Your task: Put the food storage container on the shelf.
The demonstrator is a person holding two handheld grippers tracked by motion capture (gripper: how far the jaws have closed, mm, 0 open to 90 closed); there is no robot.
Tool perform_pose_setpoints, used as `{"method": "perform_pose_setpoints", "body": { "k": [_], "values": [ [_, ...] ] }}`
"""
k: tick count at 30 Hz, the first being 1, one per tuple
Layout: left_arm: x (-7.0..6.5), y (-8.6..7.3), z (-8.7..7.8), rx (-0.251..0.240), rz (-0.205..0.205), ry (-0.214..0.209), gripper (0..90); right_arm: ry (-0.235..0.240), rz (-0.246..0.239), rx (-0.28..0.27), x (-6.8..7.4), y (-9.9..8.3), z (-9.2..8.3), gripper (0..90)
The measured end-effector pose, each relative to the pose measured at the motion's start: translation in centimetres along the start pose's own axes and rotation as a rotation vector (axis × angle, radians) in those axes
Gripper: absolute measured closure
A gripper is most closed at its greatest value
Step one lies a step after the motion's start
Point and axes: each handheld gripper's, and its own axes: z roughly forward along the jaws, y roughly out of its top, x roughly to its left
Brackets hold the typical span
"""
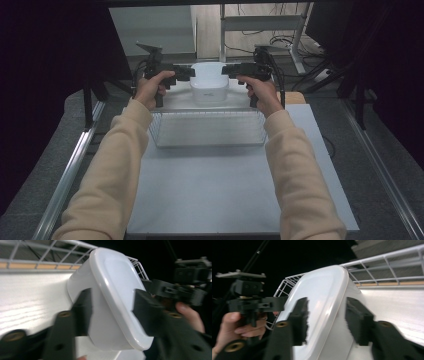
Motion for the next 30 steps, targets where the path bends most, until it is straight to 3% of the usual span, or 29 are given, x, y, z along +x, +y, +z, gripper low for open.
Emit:
{"method": "perform_pose_setpoints", "body": {
  "k": [2,3,4,5,6,7,9,12,13,15,17,19,24,25,29,30],
  "values": [
    [-0.9,-0.4,-0.4,-0.023,0.065,0.041,37.7,-0.035,-0.070,-0.017,0.7,-0.2,-0.5,39.0],
    [-1.3,-0.7,-0.8,-0.031,0.098,0.059,32.4,-0.061,-0.153,-0.035,1.6,-0.6,-1.4,34.7],
    [-1.8,-1.1,-1.1,-0.039,0.127,0.074,32.4,-0.061,-0.153,-0.035,1.6,-0.6,-1.4,34.7],
    [-2.3,-1.6,-1.4,-0.056,0.147,0.084,30.1,-0.062,-0.188,-0.041,1.9,-0.8,-2.0,33.2],
    [-3.3,-3.3,-2.3,-0.078,0.224,0.148,27.1,-0.078,-0.262,-0.072,2.5,-1.6,-3.1,30.6],
    [-3.3,-3.3,-2.3,-0.078,0.224,0.148,26.8,-0.078,-0.262,-0.072,2.5,-1.6,-3.1,30.6],
    [-4.1,-5.4,-3.2,-0.095,0.296,0.186,26.3,-0.109,-0.331,-0.075,3.1,-2.7,-4.4,28.7],
    [-4.6,-9.3,-4.9,-0.103,0.348,0.199,25.7,-0.127,-0.421,-0.077,3.1,-5.4,-6.8,27.2],
    [-4.6,-9.3,-4.9,-0.103,0.348,0.199,25.6,-0.122,-0.427,-0.079,2.9,-6.2,-7.3,27.1],
    [-4.6,-11.1,-5.6,-0.099,0.372,0.202,25.7,-0.118,-0.438,-0.080,2.7,-7.0,-7.9,27.1],
    [-4.6,-13.8,-6.7,-0.093,0.409,0.208,25.7,-0.120,-0.465,-0.073,2.1,-9.5,-9.1,27.0],
    [-4.5,-14.7,-6.9,-0.090,0.419,0.211,25.7,-0.127,-0.480,-0.070,1.9,-10.4,-9.4,27.0],
    [-3.4,-19.1,-7.7,-0.074,0.425,0.227,25.8,-0.131,-0.520,-0.061,0.9,-15.2,-11.1,27.0],
    [-3.4,-19.1,-7.7,-0.074,0.425,0.227,25.8,-0.126,-0.522,-0.058,0.7,-16.0,-11.3,27.0],
    [-2.4,-21.7,-7.6,-0.055,0.425,0.243,26.2,-0.107,-0.525,-0.066,0.4,-18.2,-12.2,27.0],
    [-2.1,-22.3,-7.6,-0.049,0.420,0.245,26.3,-0.103,-0.522,-0.058,-0.2,-19.9,-12.8,27.0]
  ]
}}
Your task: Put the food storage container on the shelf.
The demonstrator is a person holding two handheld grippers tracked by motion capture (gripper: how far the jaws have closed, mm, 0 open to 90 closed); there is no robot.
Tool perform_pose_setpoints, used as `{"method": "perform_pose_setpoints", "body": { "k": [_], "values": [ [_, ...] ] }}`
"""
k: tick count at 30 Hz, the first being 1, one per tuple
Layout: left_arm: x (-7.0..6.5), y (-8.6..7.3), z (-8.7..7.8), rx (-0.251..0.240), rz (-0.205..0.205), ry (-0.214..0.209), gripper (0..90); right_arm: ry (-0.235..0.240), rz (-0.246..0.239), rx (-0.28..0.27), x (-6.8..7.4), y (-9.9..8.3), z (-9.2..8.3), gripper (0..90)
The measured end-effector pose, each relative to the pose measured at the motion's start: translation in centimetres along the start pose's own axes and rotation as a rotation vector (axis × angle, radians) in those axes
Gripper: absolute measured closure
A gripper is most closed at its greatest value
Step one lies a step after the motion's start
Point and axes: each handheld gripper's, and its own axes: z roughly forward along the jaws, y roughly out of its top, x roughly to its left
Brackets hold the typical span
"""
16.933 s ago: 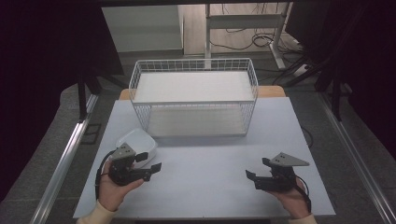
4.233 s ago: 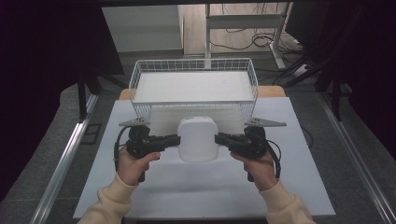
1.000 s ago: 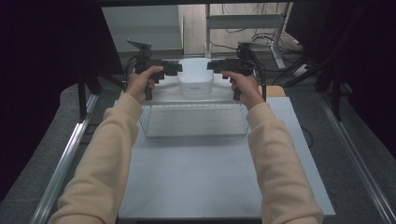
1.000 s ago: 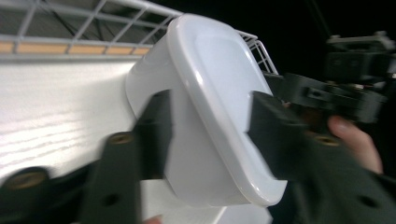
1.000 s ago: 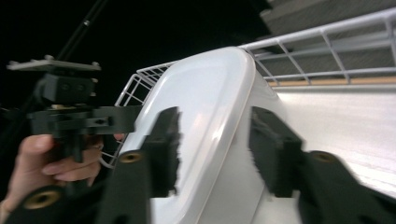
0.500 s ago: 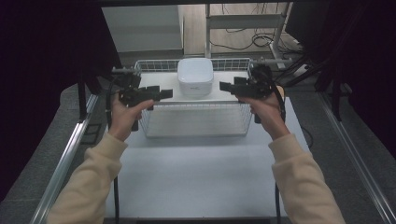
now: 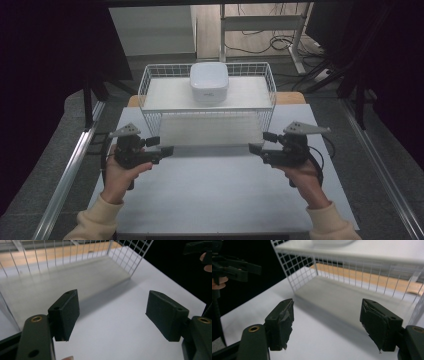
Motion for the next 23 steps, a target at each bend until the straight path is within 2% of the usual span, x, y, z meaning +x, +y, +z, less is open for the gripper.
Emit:
{"method": "perform_pose_setpoints", "body": {
  "k": [1,3,6,8,12,17,23],
  "values": [
    [0.1,-0.7,0.0,0.002,-0.010,0.000,26.3,0.000,0.000,0.000,0.0,0.0,0.0,27.0],
    [0.1,-1.9,0.1,0.013,-0.020,0.000,26.4,-0.012,0.001,0.014,0.0,-1.6,-0.5,27.0],
    [0.3,-3.4,0.3,0.027,-0.030,0.027,26.4,-0.031,0.014,0.033,-0.2,-3.7,-0.9,27.0],
    [0.4,-4.4,0.6,0.047,-0.027,0.050,26.5,-0.047,0.019,0.043,-0.4,-4.9,-1.1,27.1],
    [0.8,-6.1,1.2,0.092,-0.036,0.065,26.6,-0.080,0.020,0.066,-0.9,-6.9,-0.7,27.2],
    [1.0,-6.4,1.7,0.106,-0.032,0.077,26.5,-0.097,-0.005,0.117,-1.2,-8.0,0.6,27.1],
    [0.9,-6.5,1.8,0.112,-0.019,0.080,26.4,-0.110,-0.011,0.075,-1.2,-7.7,-0.1,27.2]
  ]
}}
